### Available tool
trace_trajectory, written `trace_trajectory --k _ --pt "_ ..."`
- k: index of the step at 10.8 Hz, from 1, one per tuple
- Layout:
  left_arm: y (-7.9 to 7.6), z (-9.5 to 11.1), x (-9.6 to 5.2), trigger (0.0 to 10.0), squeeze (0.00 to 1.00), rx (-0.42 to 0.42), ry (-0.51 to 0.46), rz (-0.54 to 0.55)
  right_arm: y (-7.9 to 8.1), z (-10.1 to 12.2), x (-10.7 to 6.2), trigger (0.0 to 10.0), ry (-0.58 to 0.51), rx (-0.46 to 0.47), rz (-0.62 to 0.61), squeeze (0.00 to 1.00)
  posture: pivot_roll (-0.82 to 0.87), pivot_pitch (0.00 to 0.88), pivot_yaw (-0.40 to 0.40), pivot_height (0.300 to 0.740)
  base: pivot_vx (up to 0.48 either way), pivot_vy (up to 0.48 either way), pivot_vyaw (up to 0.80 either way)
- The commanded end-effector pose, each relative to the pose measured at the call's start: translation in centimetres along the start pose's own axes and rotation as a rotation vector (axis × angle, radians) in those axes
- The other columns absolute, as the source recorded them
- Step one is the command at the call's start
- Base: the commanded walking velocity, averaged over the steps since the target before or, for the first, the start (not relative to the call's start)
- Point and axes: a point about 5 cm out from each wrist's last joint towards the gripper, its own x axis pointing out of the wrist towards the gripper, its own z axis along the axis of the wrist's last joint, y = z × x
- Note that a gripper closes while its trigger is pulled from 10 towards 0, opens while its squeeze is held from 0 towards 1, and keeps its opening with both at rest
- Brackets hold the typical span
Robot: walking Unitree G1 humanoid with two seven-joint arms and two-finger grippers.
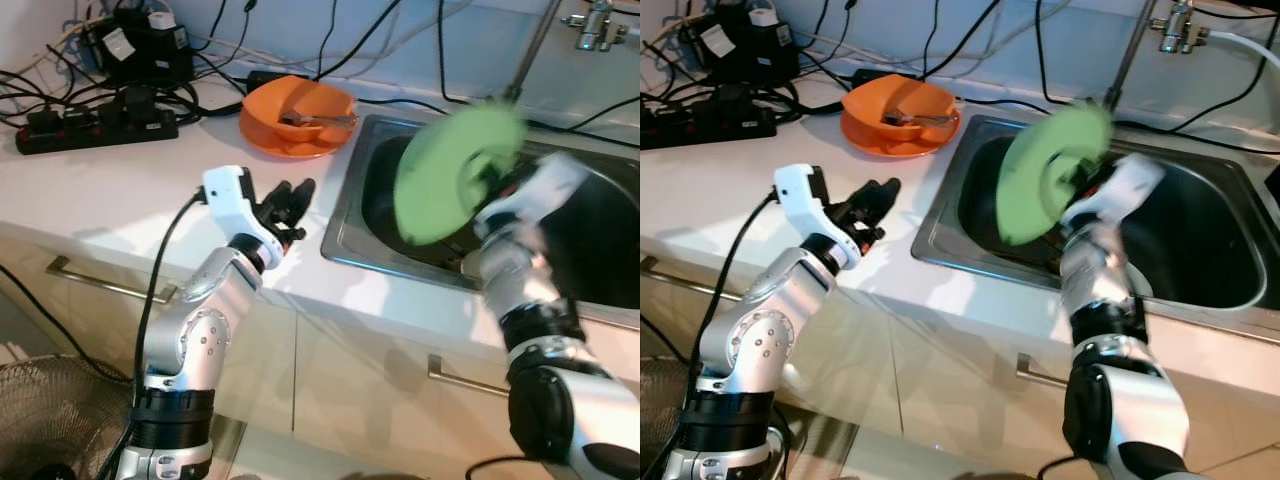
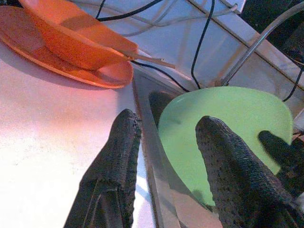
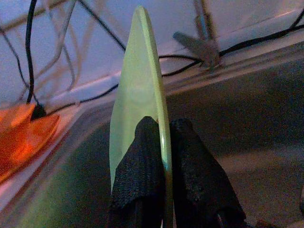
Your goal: Kitchen organization
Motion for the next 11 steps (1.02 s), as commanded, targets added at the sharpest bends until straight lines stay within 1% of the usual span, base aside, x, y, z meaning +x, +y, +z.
trace_trajectory --k 1,2,3,7,8,9,10,11 --pt "-0.4 -0.1 -0.3 10.0 0.0 0.033 0.011 -0.015 -0.2 -0.2 -0.1 10.0 0.005 -0.061 -0.006 0.0 0.27 0.043 -0.049 0.74 0.0 0.0 0.0" --pt "-0.4 -0.1 -0.4 10.0 0.0 0.038 0.015 -0.013 -0.3 -1.8 -0.5 10.0 0.07 -0.091 -0.01 0.0 0.27 0.043 -0.052 0.74 0.0 0.0 0.0" --pt "-0.4 -0.1 -0.4 10.0 0.0 0.046 0.02 -0.012 -0.3 -2.7 -0.8 10.0 0.111 -0.106 -0.005 0.0 0.27 0.043 -0.053 0.74 0.0 0.0 0.0" --pt "-0.3 -0.6 -0.6 10.0 0.0 0.063 0.047 -0.008 -0.6 -5.4 -2.0 10.0 0.229 -0.153 0.0 0.0 0.28 0.041 -0.05 0.74 0.0 0.0 0.0" --pt "-0.2 -0.8 -0.6 10.0 0.0 0.062 0.056 -0.003 -0.5 -6.0 -2.2 10.0 0.248 -0.156 0.012 0.53 0.28 0.032 -0.046 0.74 0.0 0.0 0.0" --pt "-0.2 -0.8 -0.6 10.0 0.0 0.063 0.058 -0.002 -0.4 -6.1 -2.3 10.0 0.251 -0.155 0.016 1.0 0.28 0.03 -0.045 0.74 0.0 0.0 0.0" --pt "-0.2 -0.9 -0.6 10.0 0.0 0.064 0.061 -0.003 -0.1 -6.2 -2.3 10.0 0.251 -0.16 0.023 0.86 0.28 0.025 -0.042 0.74 0.0 0.0 0.0" --pt "-0.2 -0.9 -0.7 10.0 0.0 0.066 0.063 -0.004 0.0 -6.2 -2.3 10.0 0.251 -0.165 0.024 0.0 0.28 0.022 -0.042 0.74 0.0 0.0 0.0"
